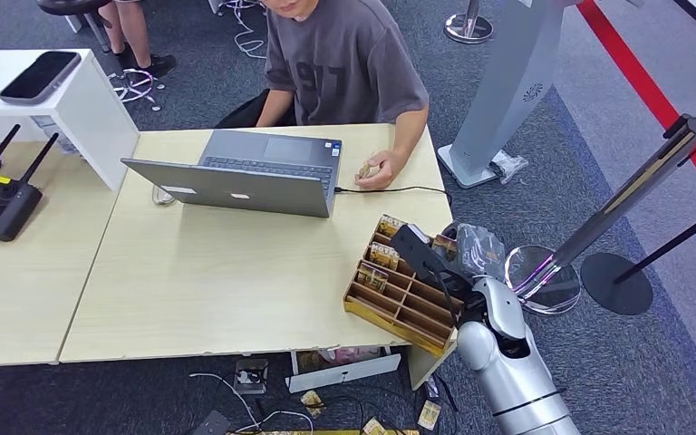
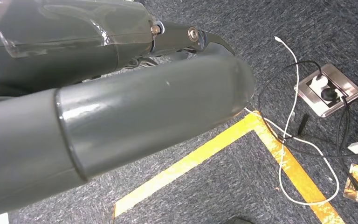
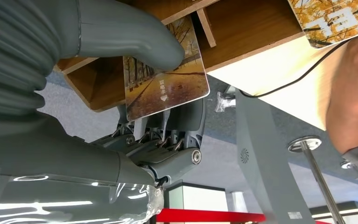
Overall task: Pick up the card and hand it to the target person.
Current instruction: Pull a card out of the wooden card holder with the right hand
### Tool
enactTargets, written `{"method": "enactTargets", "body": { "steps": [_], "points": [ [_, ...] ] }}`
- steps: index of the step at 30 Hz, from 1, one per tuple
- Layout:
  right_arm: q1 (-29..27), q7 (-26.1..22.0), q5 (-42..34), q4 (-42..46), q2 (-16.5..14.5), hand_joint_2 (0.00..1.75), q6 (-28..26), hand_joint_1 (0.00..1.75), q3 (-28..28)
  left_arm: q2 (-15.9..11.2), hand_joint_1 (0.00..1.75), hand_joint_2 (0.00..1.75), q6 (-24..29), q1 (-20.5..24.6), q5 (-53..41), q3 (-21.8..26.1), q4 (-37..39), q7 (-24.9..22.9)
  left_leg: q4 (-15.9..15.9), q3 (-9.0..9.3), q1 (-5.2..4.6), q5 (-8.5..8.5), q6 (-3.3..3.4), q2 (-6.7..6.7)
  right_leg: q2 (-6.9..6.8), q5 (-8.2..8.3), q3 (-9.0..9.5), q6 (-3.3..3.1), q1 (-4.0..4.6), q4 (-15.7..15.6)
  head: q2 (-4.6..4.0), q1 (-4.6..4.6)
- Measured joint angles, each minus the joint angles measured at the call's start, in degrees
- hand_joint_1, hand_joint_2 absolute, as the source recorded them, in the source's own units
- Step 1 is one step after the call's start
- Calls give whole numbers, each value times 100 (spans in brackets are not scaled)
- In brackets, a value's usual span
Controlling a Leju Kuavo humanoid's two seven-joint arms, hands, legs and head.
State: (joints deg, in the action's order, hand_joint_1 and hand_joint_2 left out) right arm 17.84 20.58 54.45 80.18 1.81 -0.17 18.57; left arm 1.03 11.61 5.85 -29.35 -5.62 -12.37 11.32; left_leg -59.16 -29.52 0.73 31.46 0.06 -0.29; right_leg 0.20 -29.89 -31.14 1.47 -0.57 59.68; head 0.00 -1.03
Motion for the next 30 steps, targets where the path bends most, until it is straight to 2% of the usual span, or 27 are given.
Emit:
{"method": "enactTargets", "body": {
  "steps": [5,12,16,30],
  "points": [
    [-6,21,23,55,2,175,-1,97,-2,0,0,0,0,0,0,0,0,0,0,0,0,0,0,0,0,0,0,0,0,0,0,0],
    [-49,98,81,251,19,175,26,113,-2,0,0,0,0,0,0,1,0,1,0,-1,0,0,0,0,0,0,-1,0,0,0,0,0],
    [-83,103,87,308,42,175,42,129,-4,0,0,0,0,0,0,1,0,5,0,-1,0,0,0,0,0,0,-1,0,0,0,0,0],
    [-99,99,74,335,57,175,91,131,-4,0,0,0,1,0,-2,1,0,4,0,0,0,0,0,0,0,0,0,0,0,0,0,0]
  ]
}}
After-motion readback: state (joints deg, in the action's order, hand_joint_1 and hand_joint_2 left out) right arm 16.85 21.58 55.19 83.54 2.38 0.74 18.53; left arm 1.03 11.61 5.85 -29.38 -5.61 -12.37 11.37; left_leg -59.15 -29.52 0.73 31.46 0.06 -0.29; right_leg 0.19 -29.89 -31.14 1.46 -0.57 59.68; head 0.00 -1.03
